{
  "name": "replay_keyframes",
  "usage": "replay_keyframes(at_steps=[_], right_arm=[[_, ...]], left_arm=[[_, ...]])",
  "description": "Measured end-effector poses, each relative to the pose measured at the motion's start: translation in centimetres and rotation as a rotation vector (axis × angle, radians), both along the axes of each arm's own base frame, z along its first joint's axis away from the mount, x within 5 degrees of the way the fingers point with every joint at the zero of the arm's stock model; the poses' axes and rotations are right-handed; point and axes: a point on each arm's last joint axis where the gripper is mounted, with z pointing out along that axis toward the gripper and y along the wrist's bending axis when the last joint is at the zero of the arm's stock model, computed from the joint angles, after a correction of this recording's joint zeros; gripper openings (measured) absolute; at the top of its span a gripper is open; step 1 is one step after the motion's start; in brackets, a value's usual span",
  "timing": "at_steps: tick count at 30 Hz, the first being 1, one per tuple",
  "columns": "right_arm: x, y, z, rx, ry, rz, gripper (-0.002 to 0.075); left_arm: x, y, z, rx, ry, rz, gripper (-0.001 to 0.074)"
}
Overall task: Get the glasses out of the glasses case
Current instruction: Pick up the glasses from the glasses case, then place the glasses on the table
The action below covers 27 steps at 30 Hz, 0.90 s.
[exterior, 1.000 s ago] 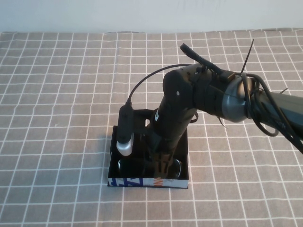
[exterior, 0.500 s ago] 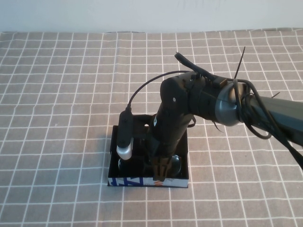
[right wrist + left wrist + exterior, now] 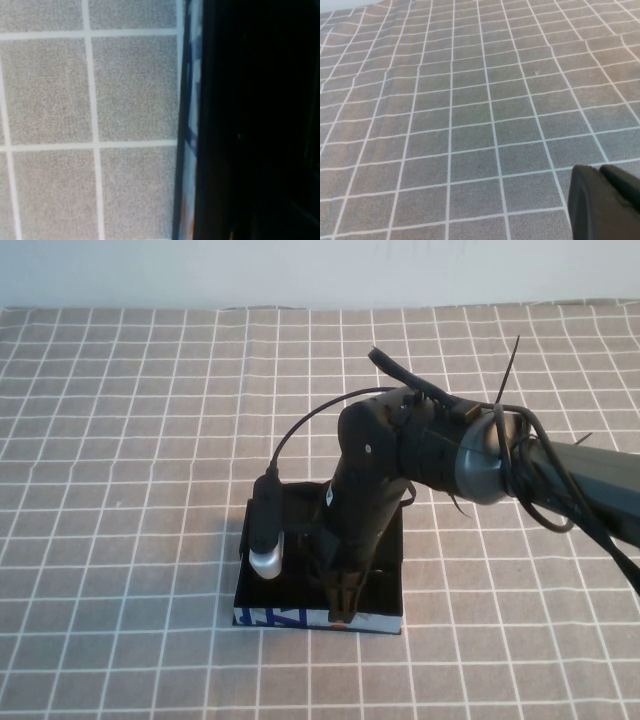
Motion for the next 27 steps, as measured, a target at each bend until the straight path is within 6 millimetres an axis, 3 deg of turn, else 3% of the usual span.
replay_keyframes(at_steps=[8, 17, 27], right_arm=[[0.2, 0.1, 1.1, -0.018, 0.015, -0.017, 0.0061], [0.7, 0.7, 6.1, 0.016, 0.002, -0.038, 0.0061], [0.4, 0.0, 11.1, 0.106, -0.026, -0.3, 0.006]], left_arm=[[0.0, 0.0, 0.0, 0.0, 0.0, 0.0, -0.0004], [0.0, 0.0, 0.0, 0.0, 0.0, 0.0, -0.0004], [0.0, 0.0, 0.0, 0.0, 0.0, 0.0, -0.0004]])
